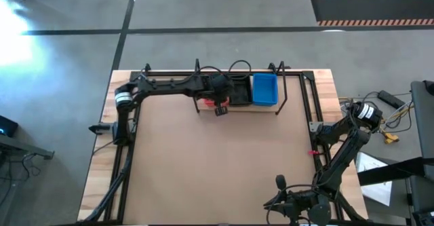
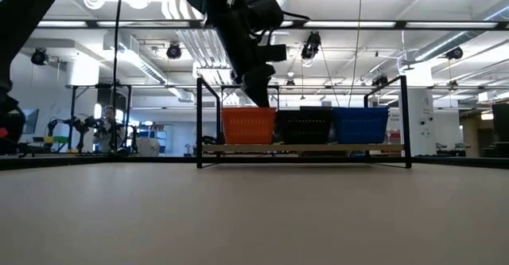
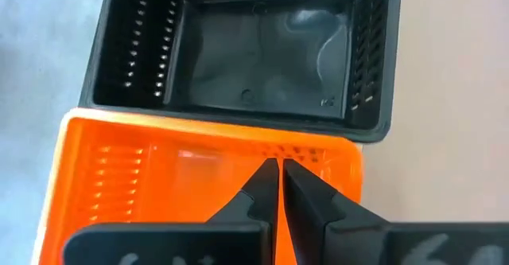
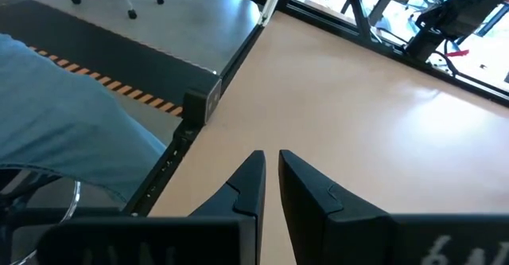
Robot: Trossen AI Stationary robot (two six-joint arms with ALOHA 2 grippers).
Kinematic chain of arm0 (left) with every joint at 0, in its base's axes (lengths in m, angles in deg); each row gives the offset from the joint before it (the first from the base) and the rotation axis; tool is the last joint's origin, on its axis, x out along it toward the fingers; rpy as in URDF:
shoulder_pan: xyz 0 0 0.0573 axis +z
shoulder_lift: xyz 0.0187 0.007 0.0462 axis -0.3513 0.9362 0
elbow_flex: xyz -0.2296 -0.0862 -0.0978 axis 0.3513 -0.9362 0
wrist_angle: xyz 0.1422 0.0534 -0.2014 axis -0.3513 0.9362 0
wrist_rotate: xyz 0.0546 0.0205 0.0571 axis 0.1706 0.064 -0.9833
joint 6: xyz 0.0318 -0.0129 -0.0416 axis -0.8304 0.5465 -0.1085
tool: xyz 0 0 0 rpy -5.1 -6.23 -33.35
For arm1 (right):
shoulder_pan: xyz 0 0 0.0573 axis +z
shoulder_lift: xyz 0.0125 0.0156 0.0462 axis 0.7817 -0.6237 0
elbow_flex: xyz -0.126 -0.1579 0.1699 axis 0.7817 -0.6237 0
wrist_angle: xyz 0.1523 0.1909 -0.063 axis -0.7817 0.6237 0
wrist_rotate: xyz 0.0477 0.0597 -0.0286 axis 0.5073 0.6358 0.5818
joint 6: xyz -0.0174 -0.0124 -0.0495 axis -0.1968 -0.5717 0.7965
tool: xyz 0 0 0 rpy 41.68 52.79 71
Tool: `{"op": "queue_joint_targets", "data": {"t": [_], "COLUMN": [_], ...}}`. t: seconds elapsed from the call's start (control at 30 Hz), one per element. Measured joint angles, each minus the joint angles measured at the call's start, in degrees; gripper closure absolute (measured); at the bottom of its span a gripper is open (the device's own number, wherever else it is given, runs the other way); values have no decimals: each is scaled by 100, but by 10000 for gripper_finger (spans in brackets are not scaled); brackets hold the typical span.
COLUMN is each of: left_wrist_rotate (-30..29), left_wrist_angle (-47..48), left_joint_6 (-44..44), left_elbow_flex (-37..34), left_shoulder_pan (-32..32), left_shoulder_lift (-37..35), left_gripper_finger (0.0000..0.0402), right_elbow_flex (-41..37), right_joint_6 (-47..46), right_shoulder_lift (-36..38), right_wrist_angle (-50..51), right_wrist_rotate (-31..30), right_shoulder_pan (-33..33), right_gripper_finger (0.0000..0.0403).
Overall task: Stack baskets on shelf by color
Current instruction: Adjust the stacked bins on the shelf
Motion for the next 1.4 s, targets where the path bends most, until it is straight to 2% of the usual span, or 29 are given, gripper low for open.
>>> {"op": "queue_joint_targets", "data": {"t": [0.17, 0.27, 0.47, 0.57, 0.63, 0.7, 0.83, 0.97, 1.1, 1.23, 1.4], "left_wrist_rotate": [-422, -612, -655, -939, -1294, -1687, -2568, -3236, -3623, -3755, -3768], "left_wrist_angle": [181, 361, 533, 481, 424, 345, 357, 323, -35, -460, -543], "left_joint_6": [5, 60, 762, 1126, 1314, 1579, 2555, 3371, 3919, 4099, 4109], "left_elbow_flex": [2, 9, -170, -316, -461, -590, -883, -1152, -1531, -1845, -1891], "left_shoulder_pan": [-128, -330, -1068, -1627, -2026, -2427, -3180, -3835, -4272, -4458, -4473], "left_shoulder_lift": [-220, -423, -774, -818, -819, -811, -801, -803, -803, -803, -805], "left_gripper_finger": [398, 398, 398, 398, 398, 398, 398, 398, 398, 398, 398], "right_elbow_flex": [-20, -24, -37, -35, 37, 108, 138, 142, 408, 1076, 2133], "right_joint_6": [-154, -572, -2536, -3399, -3661, -3617, -2714, -1759, -930, -389, -143], "right_shoulder_lift": [0, -2, -2, 55, 188, 379, 836, 1349, 1561, 1348, 602], "right_wrist_angle": [14, 271, 1772, 2665, 3077, 3346, 3477, 3403, 3418, 3908, 5411], "right_wrist_rotate": [-48, -398, -1509, -1462, -1229, -843, 190, 1183, 2194, 2783, 2847], "right_shoulder_pan": [0, 0, -69, -334, -682, -1137, -2360, -3997, -5828, -7361, -8659], "right_gripper_finger": [371, 371, 371, 376, 384, 391, 394, 394, 394, 394, 394]}}
